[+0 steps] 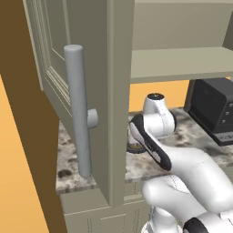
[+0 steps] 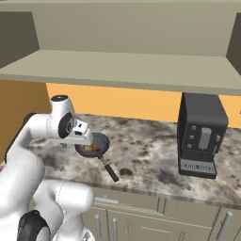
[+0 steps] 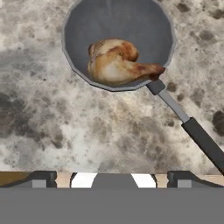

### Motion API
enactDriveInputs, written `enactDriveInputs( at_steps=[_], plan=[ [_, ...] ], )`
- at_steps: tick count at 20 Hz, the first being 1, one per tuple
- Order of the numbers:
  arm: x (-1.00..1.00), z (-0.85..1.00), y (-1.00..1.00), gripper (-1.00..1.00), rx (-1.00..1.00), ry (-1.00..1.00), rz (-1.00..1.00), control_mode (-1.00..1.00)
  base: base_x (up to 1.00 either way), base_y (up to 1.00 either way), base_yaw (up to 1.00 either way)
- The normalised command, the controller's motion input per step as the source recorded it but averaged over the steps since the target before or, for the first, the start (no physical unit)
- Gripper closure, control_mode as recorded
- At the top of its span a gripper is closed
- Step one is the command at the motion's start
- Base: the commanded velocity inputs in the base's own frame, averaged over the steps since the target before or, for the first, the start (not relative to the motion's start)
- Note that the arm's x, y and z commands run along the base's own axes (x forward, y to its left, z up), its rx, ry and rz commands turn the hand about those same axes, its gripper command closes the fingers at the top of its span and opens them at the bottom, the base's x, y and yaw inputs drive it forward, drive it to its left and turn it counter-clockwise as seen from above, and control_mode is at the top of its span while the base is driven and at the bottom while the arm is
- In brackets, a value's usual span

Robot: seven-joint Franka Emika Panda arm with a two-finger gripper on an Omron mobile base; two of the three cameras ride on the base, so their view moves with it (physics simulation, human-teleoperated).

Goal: Retrieve the pan from the cabinet, then place the raw meat into the pan to avoid contamination.

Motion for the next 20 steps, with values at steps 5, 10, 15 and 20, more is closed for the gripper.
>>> enactDriveInputs(
  at_steps=[5, 10, 15, 20],
  plan=[
    [-0.97, 0.21, -0.07, -1.00, 0.04, 0.00, -0.05, -1.00, 0.00, 0.00, 0.00],
    [-1.00, 0.14, -0.16, -1.00, 0.05, -0.03, -0.07, -1.00, 0.00, 0.00, 0.00],
    [-0.99, 0.12, -0.09, -1.00, 0.04, -0.09, -0.07, -1.00, 0.00, 0.00, 0.00],
    [-0.74, 0.18, -0.19, -1.00, 0.02, -0.08, -0.07, -1.00, 0.00, 0.00, 0.00]
  ],
)
